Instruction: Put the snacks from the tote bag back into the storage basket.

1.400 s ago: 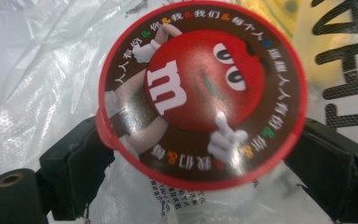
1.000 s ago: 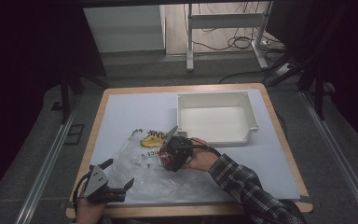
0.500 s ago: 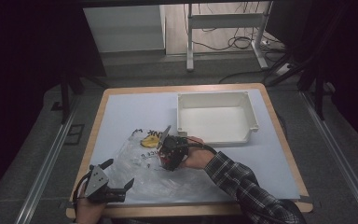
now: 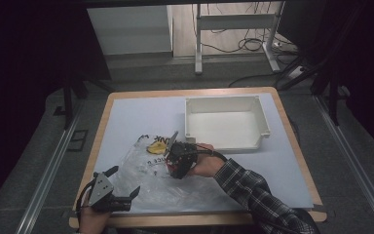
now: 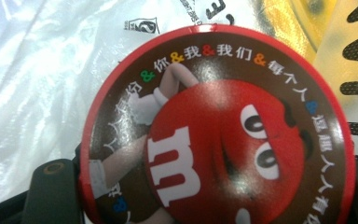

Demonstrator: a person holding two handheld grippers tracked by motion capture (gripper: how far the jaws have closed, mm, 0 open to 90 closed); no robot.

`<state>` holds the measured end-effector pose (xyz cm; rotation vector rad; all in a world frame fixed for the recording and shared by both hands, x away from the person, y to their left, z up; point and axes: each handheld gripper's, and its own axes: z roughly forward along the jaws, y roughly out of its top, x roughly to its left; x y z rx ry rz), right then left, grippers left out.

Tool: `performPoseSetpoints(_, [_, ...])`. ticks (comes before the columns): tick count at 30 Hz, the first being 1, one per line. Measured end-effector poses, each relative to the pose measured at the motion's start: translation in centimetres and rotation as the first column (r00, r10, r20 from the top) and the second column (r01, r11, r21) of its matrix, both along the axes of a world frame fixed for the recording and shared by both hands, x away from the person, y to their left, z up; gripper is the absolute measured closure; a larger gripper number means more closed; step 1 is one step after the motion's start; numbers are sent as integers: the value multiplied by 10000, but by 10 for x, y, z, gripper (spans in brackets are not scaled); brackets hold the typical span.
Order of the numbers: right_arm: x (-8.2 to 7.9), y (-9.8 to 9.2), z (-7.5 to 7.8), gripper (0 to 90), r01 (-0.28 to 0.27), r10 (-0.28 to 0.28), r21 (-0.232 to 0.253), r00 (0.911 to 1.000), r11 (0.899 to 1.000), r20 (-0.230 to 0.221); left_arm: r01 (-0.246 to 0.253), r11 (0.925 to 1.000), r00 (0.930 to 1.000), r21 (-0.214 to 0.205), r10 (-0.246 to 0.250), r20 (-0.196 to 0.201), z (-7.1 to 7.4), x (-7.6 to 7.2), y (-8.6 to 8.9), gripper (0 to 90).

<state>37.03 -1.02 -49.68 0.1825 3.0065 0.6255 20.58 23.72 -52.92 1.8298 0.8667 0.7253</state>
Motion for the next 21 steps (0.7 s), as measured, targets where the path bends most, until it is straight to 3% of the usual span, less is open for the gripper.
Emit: performPoseSetpoints(21, [-1,-14,31,254,257,-257,218,9997,9994,7,-13,10000,10000,57,13,-3,0,0,0,1])
